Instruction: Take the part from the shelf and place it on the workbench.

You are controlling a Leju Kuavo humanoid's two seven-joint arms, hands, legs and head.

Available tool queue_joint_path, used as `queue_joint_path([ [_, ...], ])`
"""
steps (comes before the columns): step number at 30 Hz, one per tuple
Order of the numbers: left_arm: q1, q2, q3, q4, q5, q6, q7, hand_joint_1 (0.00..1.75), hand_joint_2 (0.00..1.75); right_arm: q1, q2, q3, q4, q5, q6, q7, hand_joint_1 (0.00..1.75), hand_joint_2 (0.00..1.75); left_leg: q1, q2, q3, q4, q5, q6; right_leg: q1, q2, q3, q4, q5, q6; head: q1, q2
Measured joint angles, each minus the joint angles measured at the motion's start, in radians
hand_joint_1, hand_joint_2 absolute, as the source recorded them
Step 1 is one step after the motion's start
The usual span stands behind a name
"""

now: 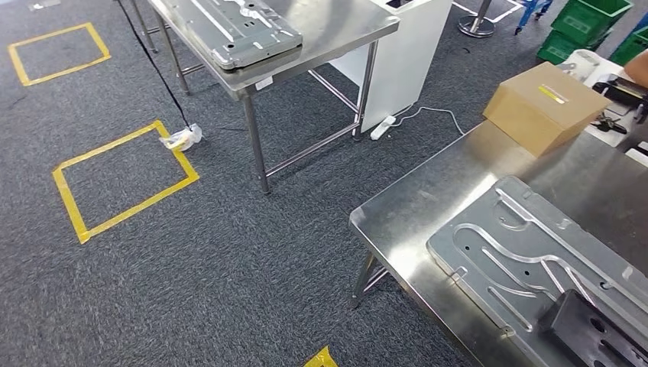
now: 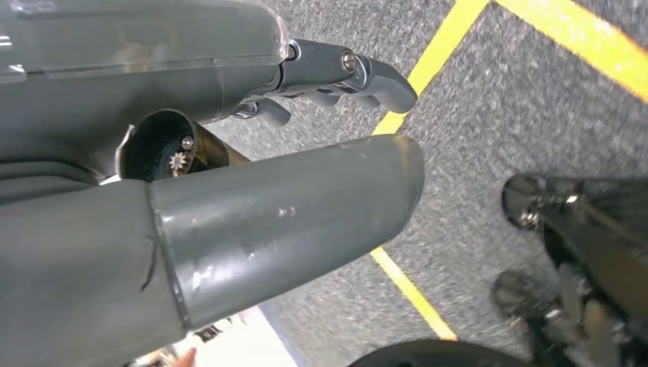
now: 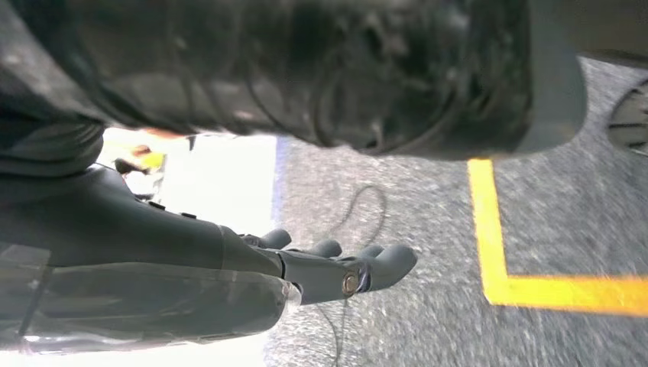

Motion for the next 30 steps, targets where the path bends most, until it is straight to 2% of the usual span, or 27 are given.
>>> queue_joint_path([
  [1,0.0,0.0,0.001,0.0,0.0,0.0,0.0,0.0,0.0,0.002,0.002,0.003,0.002,-0.003,0.002,0.006,0.0,0.0,-0.001,-0.014,-0.001,0.001,0.0,0.0,0.0,0.003,-0.016,0.031,-0.002,-0.001,0.0,0.0],
  [2,0.0,-0.001,0.003,0.0,0.001,0.001,0.0,0.0,0.0,0.003,0.005,0.006,0.004,-0.012,0.003,0.01,0.0,0.0,-0.002,-0.03,0.0,0.003,0.0,0.0,0.0,0.005,-0.015,0.025,0.018,-0.002,0.0,0.0],
  [3,0.0,-0.002,0.005,0.0,0.004,0.002,0.0,0.0,0.0,0.002,0.007,0.007,0.005,-0.026,0.003,0.014,0.0,0.0,-0.002,-0.045,0.001,0.004,0.0,0.0,0.0,0.01,0.004,-0.02,0.053,-0.005,0.0,0.0],
  [4,-0.001,-0.004,0.007,0.0,0.006,0.004,0.001,0.0,0.0,0.003,0.01,0.007,0.005,-0.043,0.002,0.015,0.0,0.0,-0.002,-0.06,0.002,0.006,0.0,-0.001,0.0,0.026,0.035,-0.09,0.095,-0.01,0.0,0.0],
  [6,-0.003,-0.011,0.011,-0.001,0.012,0.01,0.005,0.0,0.0,0.005,0.016,-0.001,0.006,-0.074,0.001,0.012,0.0,0.0,-0.002,-0.087,-0.001,0.009,0.0,-0.008,-0.002,0.085,0.084,-0.208,0.143,-0.02,0.0,0.0],
  [7,-0.005,-0.015,0.011,-0.001,0.013,0.013,0.007,0.0,0.0,0.005,0.021,-0.006,0.007,-0.082,0.002,0.009,0.0,0.0,0.0,-0.098,-0.005,0.009,0.002,-0.014,-0.002,0.106,0.095,-0.237,0.149,-0.023,0.0,0.0],
  [8,-0.005,-0.017,0.012,-0.002,0.013,0.015,0.009,0.0,0.0,0.004,0.025,-0.01,0.008,-0.087,0.003,0.006,0.0,0.0,0.003,-0.11,-0.009,0.009,0.005,-0.021,-0.001,0.113,0.097,-0.244,0.147,-0.025,-0.001,0.0],
  [9,-0.006,-0.019,0.013,-0.002,0.013,0.017,0.012,0.0,0.0,0.002,0.033,-0.012,0.008,-0.086,0.006,0.004,0.0,0.0,0.005,-0.124,-0.014,0.007,0.008,-0.029,0.001,0.1,0.099,-0.25,0.15,-0.027,-0.001,0.0],
  [10,-0.006,-0.021,0.014,-0.002,0.012,0.019,0.014,0.0,0.44,0.0,0.039,-0.012,0.008,-0.082,0.011,0.004,0.0,0.0,0.007,-0.128,-0.016,0.007,0.008,-0.035,0.001,0.084,0.102,-0.256,0.153,-0.031,-0.001,0.0],
  [11,-0.007,-0.022,0.015,-0.002,0.011,0.019,0.017,0.0,0.87,-0.001,0.044,-0.012,0.008,-0.071,0.019,0.003,0.0,0.0,0.007,-0.111,-0.023,0.02,0.0,-0.038,-0.001,0.068,0.108,-0.264,0.157,-0.037,-0.002,0.0],
  [13,-0.013,-0.024,0.016,-0.002,0.006,0.019,0.021,0.0,1.75,0.002,0.051,-0.005,0.008,-0.042,0.042,-0.003,0.0,0.0,0.007,-0.046,-0.056,0.092,-0.045,-0.041,-0.003,0.032,0.115,-0.279,0.163,-0.049,-0.005,0.0],
  [14,-0.016,-0.024,0.016,-0.002,0.004,0.017,0.023,0.0,1.75,0.004,0.052,0.001,0.009,-0.026,0.055,-0.007,0.0,0.0,0.007,-0.013,-0.09,0.16,-0.082,-0.044,-0.001,0.013,0.116,-0.281,0.163,-0.052,-0.007,0.0],
  [16,-0.021,-0.024,0.016,-0.002,-0.001,0.015,0.026,0.0,1.75,0.006,0.052,0.013,0.011,-0.007,0.073,-0.016,0.0,0.0,0.009,0.011,-0.148,0.282,-0.131,-0.052,0.002,-0.026,0.114,-0.279,0.161,-0.054,-0.008,0.0],
  [17,-0.022,-0.023,0.016,-0.002,-0.004,0.014,0.028,0.0,1.75,0.005,0.052,0.017,0.012,0.0,0.079,-0.022,0.0,0.44,0.01,0.015,-0.157,0.306,-0.133,-0.056,0.002,-0.044,0.114,-0.278,0.16,-0.054,-0.008,0.0],
  [18,-0.021,-0.022,0.016,-0.002,-0.006,0.013,0.03,0.0,1.75,0.003,0.053,0.02,0.013,0.008,0.085,-0.029,0.0,0.87,0.011,0.018,-0.146,0.29,-0.117,-0.059,0.002,-0.058,0.113,-0.276,0.158,-0.052,-0.008,0.0],
  [19,-0.02,-0.021,0.015,-0.002,-0.01,0.013,0.031,0.0,1.75,0.0,0.053,0.026,0.013,0.022,0.09,-0.036,0.0,1.31,0.012,0.025,-0.112,0.232,-0.085,-0.06,0.002,-0.07,0.113,-0.273,0.156,-0.049,-0.008,0.0],
  [20,-0.02,-0.019,0.014,-0.002,-0.013,0.011,0.032,0.0,1.75,-0.004,0.054,0.035,0.014,0.041,0.096,-0.04,0.0,1.75,0.012,0.046,-0.068,0.155,-0.056,-0.06,0.002,-0.081,0.113,-0.268,0.152,-0.044,-0.008,0.0],
  [22,-0.025,-0.017,0.008,-0.002,-0.022,0.008,0.033,0.0,1.75,-0.014,0.052,0.058,0.018,0.087,0.115,-0.039,0.0,1.75,0.01,0.077,-0.004,0.038,-0.022,-0.052,0.007,-0.097,0.113,-0.256,0.143,-0.031,-0.006,0.0],
  [23,-0.027,-0.016,0.005,-0.002,-0.029,0.005,0.034,0.0,1.75,-0.021,0.051,0.073,0.02,0.109,0.128,-0.032,0.0,1.31,0.008,0.085,0.004,0.019,-0.022,-0.045,0.011,-0.102,0.113,-0.253,0.14,-0.025,-0.005,0.0],
  [25,-0.029,-0.013,-0.008,-0.002,-0.049,-0.002,0.035,0.0,1.75,-0.035,0.051,0.106,0.023,0.146,0.149,-0.012,0.0,0.44,0.006,0.068,0.0,0.018,-0.02,-0.032,0.013,-0.111,0.118,-0.255,0.14,-0.016,-0.002,0.0],
  [26,-0.03,-0.009,-0.019,-0.002,-0.061,-0.01,0.035,0.0,1.75,-0.042,0.052,0.125,0.024,0.163,0.155,-0.001,0.0,0.0,0.008,0.06,0.0,0.016,-0.018,-0.025,0.012,-0.105,0.121,-0.253,0.136,-0.011,-0.002,0.0],
  [27,-0.032,-0.003,-0.033,-0.002,-0.072,-0.018,0.035,0.0,1.75,-0.047,0.055,0.142,0.025,0.177,0.158,0.008,0.0,0.0,0.009,0.052,0.001,0.014,-0.014,-0.018,0.011,-0.085,0.118,-0.239,0.122,-0.006,-0.002,0.0],
  [29,-0.038,0.01,-0.068,-0.002,-0.084,-0.036,0.034,0.0,1.75,-0.054,0.061,0.168,0.026,0.194,0.161,0.017,0.0,0.0,0.01,0.035,0.001,0.011,-0.008,-0.007,0.013,-0.024,0.086,-0.154,0.06,-0.002,-0.002,0.0],
  [30,-0.042,0.016,-0.083,-0.002,-0.087,-0.043,0.034,0.0,1.31,-0.058,0.064,0.178,0.026,0.197,0.163,0.018,0.0,0.0,0.008,0.024,-0.001,0.011,-0.006,-0.005,0.017,-0.001,0.058,-0.086,0.023,-0.004,-0.002,0.0],
])
